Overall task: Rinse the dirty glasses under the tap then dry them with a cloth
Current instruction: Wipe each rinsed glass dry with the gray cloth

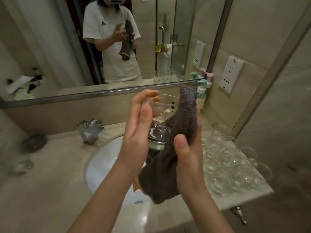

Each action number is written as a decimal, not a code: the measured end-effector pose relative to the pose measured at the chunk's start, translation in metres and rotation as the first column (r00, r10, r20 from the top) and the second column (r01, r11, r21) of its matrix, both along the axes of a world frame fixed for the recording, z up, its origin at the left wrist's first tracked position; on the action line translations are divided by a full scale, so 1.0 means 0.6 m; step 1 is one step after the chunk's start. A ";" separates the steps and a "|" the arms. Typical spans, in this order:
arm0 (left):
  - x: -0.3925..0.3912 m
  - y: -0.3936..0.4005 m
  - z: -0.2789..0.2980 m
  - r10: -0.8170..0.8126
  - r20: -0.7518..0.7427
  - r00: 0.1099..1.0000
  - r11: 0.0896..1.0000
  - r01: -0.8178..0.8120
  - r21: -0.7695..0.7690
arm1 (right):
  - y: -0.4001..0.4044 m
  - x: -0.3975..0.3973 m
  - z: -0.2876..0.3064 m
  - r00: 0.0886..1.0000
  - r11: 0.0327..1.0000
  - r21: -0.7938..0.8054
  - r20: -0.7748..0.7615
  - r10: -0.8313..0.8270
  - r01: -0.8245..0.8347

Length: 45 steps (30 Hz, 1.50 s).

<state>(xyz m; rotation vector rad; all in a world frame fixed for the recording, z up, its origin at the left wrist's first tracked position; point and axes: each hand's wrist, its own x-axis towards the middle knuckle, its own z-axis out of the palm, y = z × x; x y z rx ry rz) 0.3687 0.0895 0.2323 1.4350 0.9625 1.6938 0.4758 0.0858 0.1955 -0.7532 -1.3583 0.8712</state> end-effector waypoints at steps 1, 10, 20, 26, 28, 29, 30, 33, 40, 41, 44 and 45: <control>-0.002 -0.002 0.003 0.036 -0.016 0.999 0.999 -0.036 0.010 | -0.004 -0.020 0.003 0.999 0.999 -0.019 -0.007 -0.048 0.048; -0.091 -0.020 0.029 0.061 0.151 0.987 0.997 -0.053 -0.056 | 0.000 -0.114 0.037 0.987 0.969 -0.243 -0.163 0.005 -0.045; -0.198 -0.042 0.014 0.441 -0.001 0.898 0.883 -0.433 0.179 | -0.029 -0.221 0.052 0.993 0.953 -0.297 -0.116 0.033 -0.066; -0.267 -0.077 0.025 0.343 0.035 0.939 0.939 -0.343 0.018 | -0.049 -0.298 0.052 0.991 0.969 -0.224 -0.101 0.086 -0.107; -0.297 -0.081 0.031 0.183 0.179 0.967 0.983 -0.177 -0.050 | -0.051 -0.317 0.056 0.969 0.935 -0.285 -0.190 0.159 -0.210; -0.309 -0.082 0.032 0.106 0.251 0.962 0.993 -0.090 -0.074 | -0.052 -0.327 0.056 0.947 0.900 -0.333 -0.250 0.202 -0.280; -0.320 -0.082 0.030 0.069 0.288 0.955 0.995 -0.044 -0.092 | -0.054 -0.336 0.056 0.926 0.867 -0.369 -0.297 0.233 -0.336; -0.347 -0.092 0.025 0.201 0.113 0.973 0.976 -0.189 -0.109 | -0.058 -0.363 0.050 0.918 0.842 -0.409 -0.328 0.225 -0.352; -0.363 -0.116 -0.006 0.495 -0.242 0.834 0.854 -0.519 -0.042 | -0.073 -0.405 0.037 0.995 0.957 -0.272 -0.048 0.092 -0.102; -0.363 -0.119 -0.009 0.494 -0.225 0.840 0.856 -0.515 -0.043 | -0.075 -0.408 0.032 0.994 0.957 -0.270 -0.046 0.096 -0.105; -0.383 -0.117 -0.014 0.379 -0.095 0.921 0.918 -0.387 -0.091 | -0.080 -0.407 0.023 0.983 0.926 -0.339 -0.135 0.126 -0.165; -0.391 -0.115 -0.016 0.306 -0.038 0.951 0.943 -0.308 -0.124 | -0.081 -0.407 0.018 0.972 0.903 -0.379 -0.188 0.139 -0.202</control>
